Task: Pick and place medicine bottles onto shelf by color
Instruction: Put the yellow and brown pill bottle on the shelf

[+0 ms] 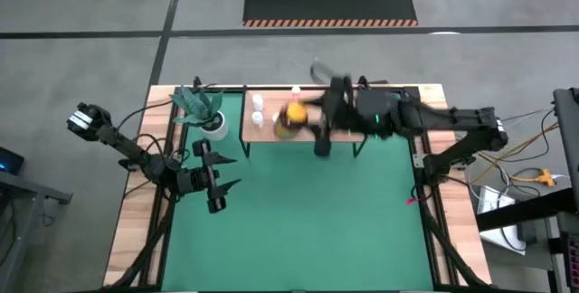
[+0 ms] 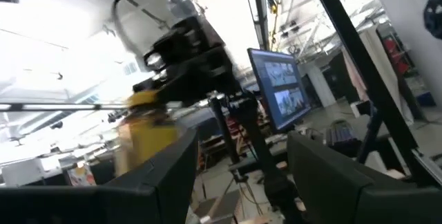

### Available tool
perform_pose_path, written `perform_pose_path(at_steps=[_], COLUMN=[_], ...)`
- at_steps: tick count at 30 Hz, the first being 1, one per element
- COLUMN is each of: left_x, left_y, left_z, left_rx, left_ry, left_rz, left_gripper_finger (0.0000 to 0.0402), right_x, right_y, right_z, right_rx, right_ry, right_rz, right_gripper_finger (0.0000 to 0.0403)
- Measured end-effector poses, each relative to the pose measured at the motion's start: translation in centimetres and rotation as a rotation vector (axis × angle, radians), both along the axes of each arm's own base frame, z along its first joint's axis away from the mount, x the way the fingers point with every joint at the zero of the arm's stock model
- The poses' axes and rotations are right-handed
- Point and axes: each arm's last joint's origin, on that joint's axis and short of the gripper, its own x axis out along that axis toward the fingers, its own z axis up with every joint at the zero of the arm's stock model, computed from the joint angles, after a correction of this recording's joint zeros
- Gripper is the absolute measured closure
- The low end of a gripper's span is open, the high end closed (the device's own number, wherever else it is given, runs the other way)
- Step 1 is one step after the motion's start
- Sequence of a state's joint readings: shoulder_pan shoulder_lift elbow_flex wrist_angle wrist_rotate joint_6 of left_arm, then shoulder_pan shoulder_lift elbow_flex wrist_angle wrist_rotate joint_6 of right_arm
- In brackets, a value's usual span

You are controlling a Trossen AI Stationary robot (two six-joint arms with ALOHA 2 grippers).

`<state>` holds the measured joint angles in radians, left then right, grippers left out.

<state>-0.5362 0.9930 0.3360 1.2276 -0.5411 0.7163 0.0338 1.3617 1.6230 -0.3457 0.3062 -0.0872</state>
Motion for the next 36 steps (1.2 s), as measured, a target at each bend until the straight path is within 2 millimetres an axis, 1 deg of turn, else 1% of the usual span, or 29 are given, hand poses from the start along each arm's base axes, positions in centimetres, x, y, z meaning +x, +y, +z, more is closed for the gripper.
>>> perform_pose_path(at_steps=[3, 6, 10, 13, 15, 17, 20, 26, 28, 36], left_x=[-0.2, -0.2, -0.2, -0.2, -0.2, -0.3, -0.4, -0.4, -0.4, -0.4], left_y=[0.2, 0.3, 0.3, 0.3, 0.4, 0.4, 0.4, 0.4, 0.4, 0.4], left_z=[0.2, 0.1, 0.0, 0.0, 0.1, 0.1, 0.2, 0.2, 0.2, 0.2], left_rx=[-0.006, -0.015, 0.001, 0.009, 0.007, 0.004, 0.002, 0.007, 0.007, 0.002], left_ry=[-0.005, 0.01, 0.024, 0.026, 0.023, 0.019, 0.016, 0.016, 0.016, 0.019], left_rz=[0.011, 0.039, 0.078, 0.086, 0.087, 0.088, 0.089, 0.092, 0.091, 0.091], left_gripper_finger=[0.0195, 0.0195, 0.0195, 0.0195, 0.0195, 0.0195, 0.0195, 0.0195, 0.0195, 0.0195], right_x=[0.4, 0.6, -0.2, -1.2, -1.5, -1.5, -1.3, -0.9, -0.9, -0.7], right_y=[-3.6, -7.4, -12.5, -16.0, -17.9, -19.2, -20.2, -20.7, -20.6, -19.7], right_z=[1.0, 1.2, 1.4, 0.5, -0.8, -2.3, -4.2, -6.0, -6.3, -6.6], right_rx=[-0.002, 0.003, 0.04, 0.097, 0.163, 0.216, 0.255, 0.282, 0.29, 0.33], right_ry=[0.021, 0.075, 0.133, 0.199, 0.246, 0.302, 0.36, 0.411, 0.422, 0.432], right_rz=[-0.118, -0.235, -0.383, -0.44, -0.445, -0.437, -0.43, -0.417, -0.41, -0.374], right_gripper_finger=[0.0208, 0.0208, 0.0208, 0.0208, 0.0208, 0.0208, 0.0208, 0.0208, 0.0208, 0.0208])
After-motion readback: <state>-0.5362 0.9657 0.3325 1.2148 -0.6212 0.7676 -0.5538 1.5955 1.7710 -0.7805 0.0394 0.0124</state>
